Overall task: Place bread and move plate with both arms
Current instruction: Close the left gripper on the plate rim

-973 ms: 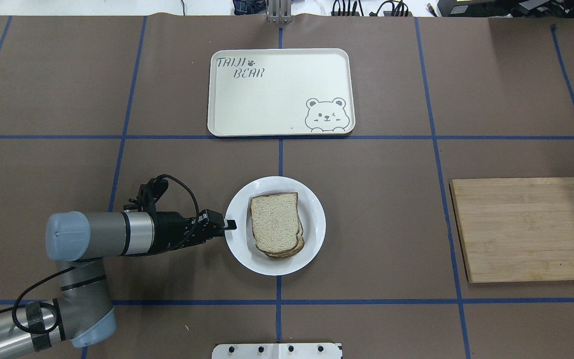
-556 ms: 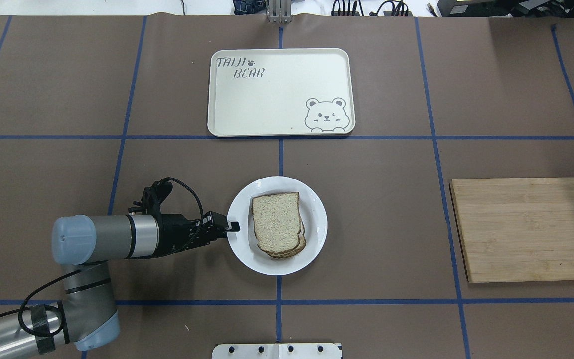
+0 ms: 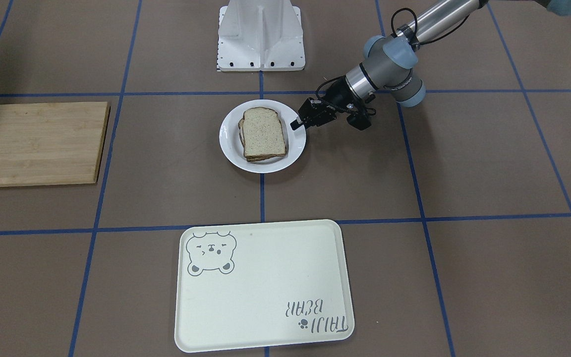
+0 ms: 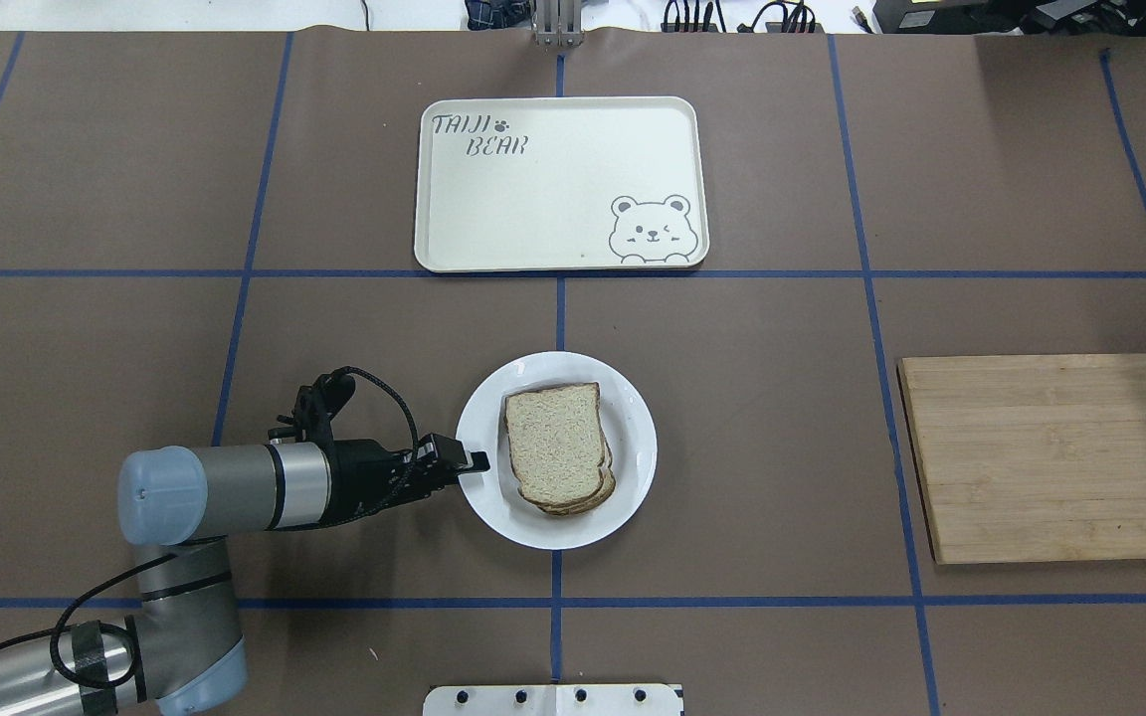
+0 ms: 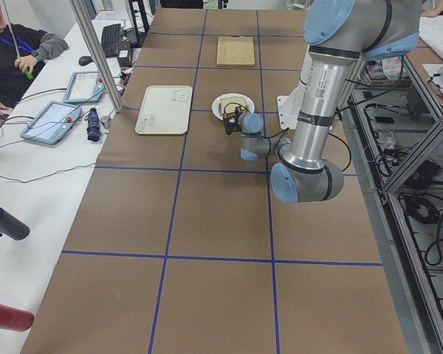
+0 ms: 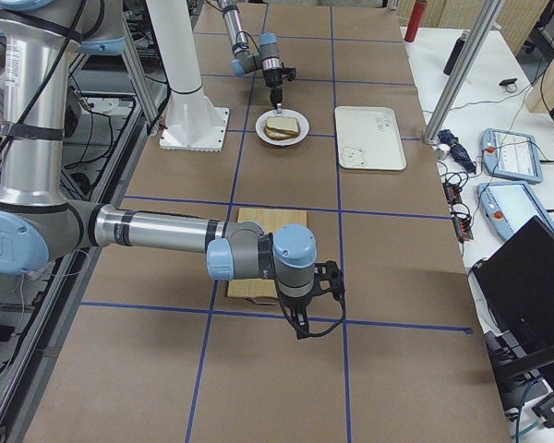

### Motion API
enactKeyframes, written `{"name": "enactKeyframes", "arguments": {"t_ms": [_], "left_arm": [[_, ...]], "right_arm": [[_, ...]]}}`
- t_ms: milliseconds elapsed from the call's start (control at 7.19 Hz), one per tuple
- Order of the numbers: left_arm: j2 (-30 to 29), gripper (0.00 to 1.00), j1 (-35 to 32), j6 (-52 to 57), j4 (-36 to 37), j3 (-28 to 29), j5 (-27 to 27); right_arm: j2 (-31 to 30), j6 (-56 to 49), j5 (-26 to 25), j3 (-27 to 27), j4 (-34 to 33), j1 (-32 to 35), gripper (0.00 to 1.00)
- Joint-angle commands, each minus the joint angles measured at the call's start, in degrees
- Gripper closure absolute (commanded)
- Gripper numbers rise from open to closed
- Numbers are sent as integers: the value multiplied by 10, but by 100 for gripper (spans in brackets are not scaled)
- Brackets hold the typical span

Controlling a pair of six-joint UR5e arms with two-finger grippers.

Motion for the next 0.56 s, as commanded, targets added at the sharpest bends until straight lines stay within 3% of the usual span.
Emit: {"name": "enactKeyframes", "arguments": {"t_ms": [0, 417], "left_arm": [[-3, 74, 7, 0, 2, 3, 10], [-3, 100, 7, 0, 1, 5, 10]], "right_arm": [[1, 0, 0, -1, 0, 0, 0], [1, 0, 0, -1, 0, 0, 0]]}}
